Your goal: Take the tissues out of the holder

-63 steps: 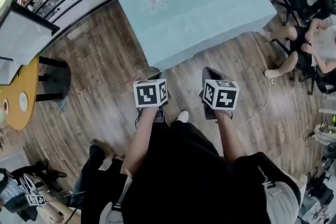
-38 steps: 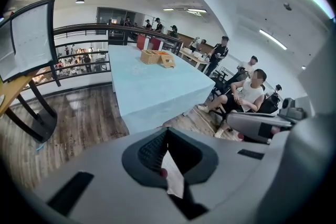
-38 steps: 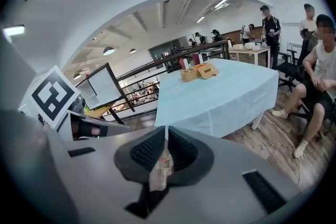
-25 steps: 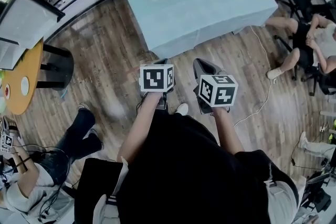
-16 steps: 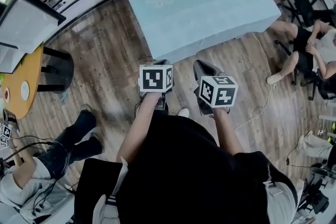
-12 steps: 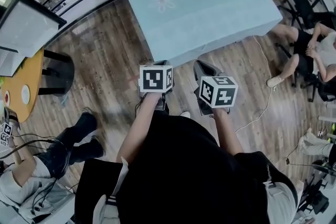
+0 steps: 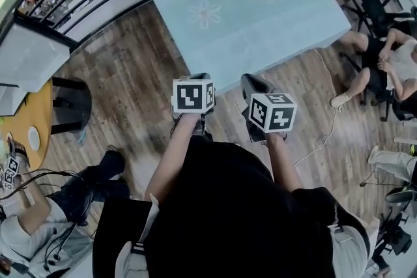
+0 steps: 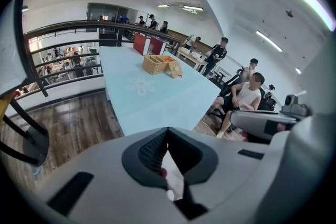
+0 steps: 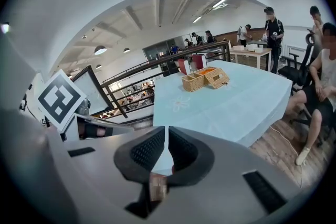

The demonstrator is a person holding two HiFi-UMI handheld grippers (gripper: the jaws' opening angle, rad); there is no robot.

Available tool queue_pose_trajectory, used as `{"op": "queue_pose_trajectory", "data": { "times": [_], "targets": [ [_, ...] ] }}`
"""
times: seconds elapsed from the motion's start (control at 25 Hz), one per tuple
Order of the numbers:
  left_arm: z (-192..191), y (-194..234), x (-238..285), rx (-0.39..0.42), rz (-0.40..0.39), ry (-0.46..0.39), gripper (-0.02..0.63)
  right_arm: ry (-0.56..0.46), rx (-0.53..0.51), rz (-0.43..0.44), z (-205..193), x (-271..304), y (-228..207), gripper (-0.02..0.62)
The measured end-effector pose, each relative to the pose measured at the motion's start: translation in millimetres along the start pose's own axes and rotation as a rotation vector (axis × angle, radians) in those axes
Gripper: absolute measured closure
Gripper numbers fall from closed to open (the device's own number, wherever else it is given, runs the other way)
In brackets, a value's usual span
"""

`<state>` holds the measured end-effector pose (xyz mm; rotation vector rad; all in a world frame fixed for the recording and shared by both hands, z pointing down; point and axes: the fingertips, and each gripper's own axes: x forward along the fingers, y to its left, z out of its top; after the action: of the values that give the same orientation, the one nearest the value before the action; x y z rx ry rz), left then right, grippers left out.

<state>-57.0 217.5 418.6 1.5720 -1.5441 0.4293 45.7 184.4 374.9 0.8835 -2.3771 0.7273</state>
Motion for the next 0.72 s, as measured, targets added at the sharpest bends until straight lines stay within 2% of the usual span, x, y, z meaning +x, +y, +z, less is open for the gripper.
{"op": "queue_pose_trajectory", "data": {
  "times": [0.44,0.72],
  "targets": [
    [44.0,57.0,20.8,0.040,-0.047,0.034,0.595,-0.008,0.044,-0.062,35.8,60.1,16.6,0.580],
    [56.4,70.7,35.5,0.047,-0.075,0.058,0.595,0.004,0.071,-0.113,40.6,74.0,10.8,0.580]
  ]
}}
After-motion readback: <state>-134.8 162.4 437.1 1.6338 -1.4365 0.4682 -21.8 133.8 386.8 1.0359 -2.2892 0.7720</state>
